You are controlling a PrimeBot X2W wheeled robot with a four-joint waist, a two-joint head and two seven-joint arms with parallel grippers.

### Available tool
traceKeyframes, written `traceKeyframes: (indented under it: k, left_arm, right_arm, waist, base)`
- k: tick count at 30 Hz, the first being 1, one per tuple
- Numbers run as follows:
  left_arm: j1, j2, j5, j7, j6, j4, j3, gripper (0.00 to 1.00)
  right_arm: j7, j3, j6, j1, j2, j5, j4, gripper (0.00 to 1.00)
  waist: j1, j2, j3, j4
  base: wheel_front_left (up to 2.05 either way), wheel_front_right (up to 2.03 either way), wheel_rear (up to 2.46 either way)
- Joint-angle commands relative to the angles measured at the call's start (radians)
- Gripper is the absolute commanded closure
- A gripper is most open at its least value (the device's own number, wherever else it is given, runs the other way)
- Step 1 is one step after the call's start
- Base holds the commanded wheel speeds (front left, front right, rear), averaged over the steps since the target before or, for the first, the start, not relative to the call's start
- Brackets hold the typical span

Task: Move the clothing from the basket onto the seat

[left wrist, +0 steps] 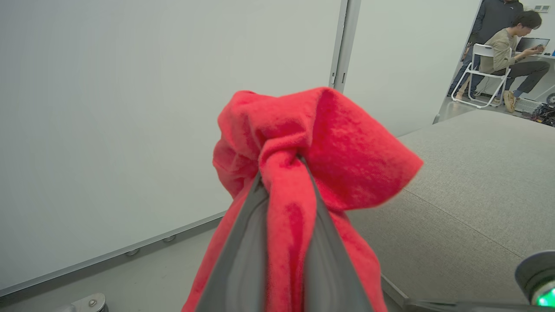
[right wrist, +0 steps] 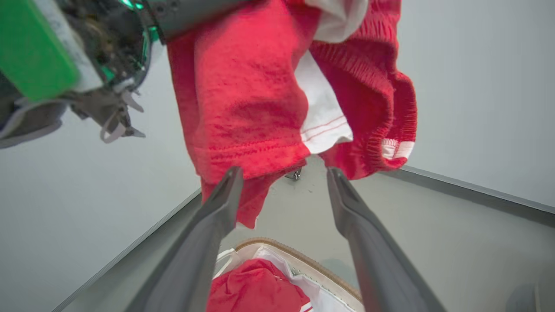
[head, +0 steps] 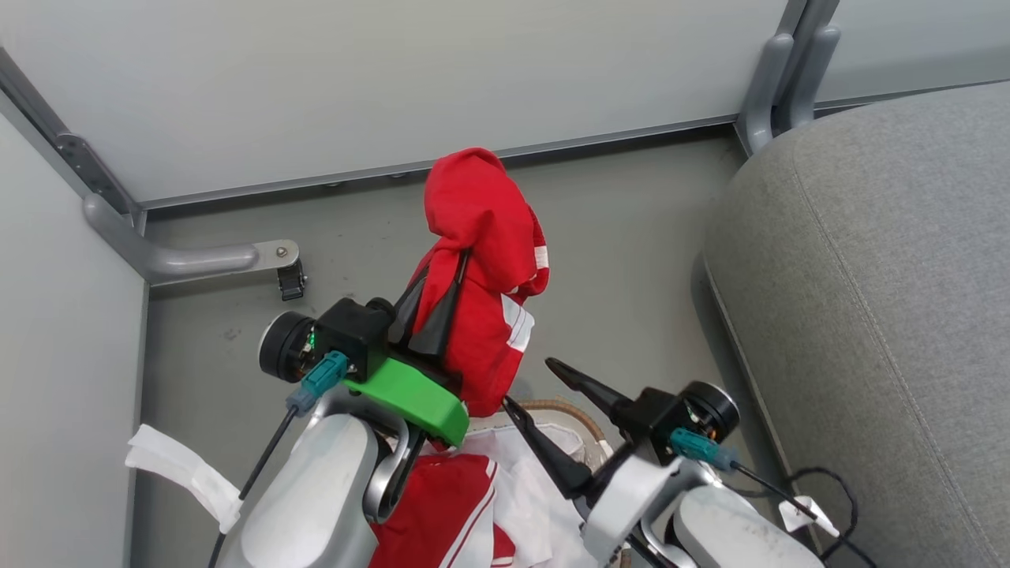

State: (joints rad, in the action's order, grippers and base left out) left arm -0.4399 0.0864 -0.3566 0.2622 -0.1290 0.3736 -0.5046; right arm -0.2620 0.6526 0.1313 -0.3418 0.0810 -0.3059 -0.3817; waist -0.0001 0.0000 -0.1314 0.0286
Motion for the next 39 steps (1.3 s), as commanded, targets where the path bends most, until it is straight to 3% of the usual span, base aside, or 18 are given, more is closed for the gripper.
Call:
traceKeyframes:
  k: [1,17,18,19,20,25,28,30,39]
  left_arm:
    - [0.017,-0.002,0.002,0.004,-0.003,0.000,-0.003,1.00]
    - [0.011,-0.028,-0.035,0.004,-0.003,-0.014,-0.107,1.00]
    - [0.007,-0.028,-0.037,0.004,-0.003,-0.016,-0.117,1.00]
    - [0.005,-0.029,-0.039,0.004,-0.003,-0.017,-0.123,1.00]
    - [0.003,-0.030,-0.044,0.004,-0.003,-0.021,-0.128,1.00]
    - [-0.002,-0.031,-0.026,0.004,-0.003,-0.033,-0.129,1.00]
    - [0.010,-0.028,-0.008,0.004,-0.003,-0.038,-0.108,0.25]
    - [0.021,-0.026,0.003,0.004,-0.003,-0.038,-0.093,0.00]
    - [0.048,-0.012,0.036,0.003,-0.003,-0.033,-0.038,0.00]
  right_arm:
    - [-0.005,0.011,-0.001,-0.029,0.004,-0.001,0.007,0.00]
    - [-0.003,0.050,-0.001,-0.187,-0.025,-0.029,-0.077,0.00]
    - [-0.003,0.058,-0.001,-0.195,-0.026,-0.036,-0.084,0.11]
    - [-0.003,0.065,-0.001,-0.201,-0.027,-0.045,-0.087,0.51]
    - [-0.003,0.082,-0.001,-0.210,-0.028,-0.053,-0.092,1.00]
    - [-0.003,0.078,-0.001,-0.203,-0.027,-0.068,-0.074,1.00]
    - [-0.003,0.055,-0.001,-0.170,-0.026,-0.070,-0.068,1.00]
    - [-0.003,0.036,-0.001,-0.154,-0.023,-0.067,-0.058,1.00]
    - [-0.004,-0.044,-0.001,-0.064,0.002,-0.039,0.015,1.00]
  waist:
    - [0.0001,0.0000,0.002,-0.009]
    - [0.0001,0.0000,-0.006,-0.084]
    - [0.0001,0.0000,-0.007,-0.087]
    - [0.0001,0.0000,-0.008,-0.089]
    - [0.0001,0.0000,-0.010,-0.091]
    - [0.0001,0.0000,-0.014,-0.087]
    - [0.0001,0.0000,-0.012,-0.067]
    - [0.0001,0.0000,-0.011,-0.048]
    - [0.0001,0.0000,-0.014,0.102]
  base:
    - [0.00,0.00,0.00]
    - [0.00,0.00,0.00]
    - [0.00,0.00,0.00]
    - [0.00,0.00,0.00]
    - [0.00,0.00,0.00]
    - [0.00,0.00,0.00]
    - [0.00,0.00,0.00]
    - [0.00,0.00,0.00]
    - [0.00,0.00,0.00]
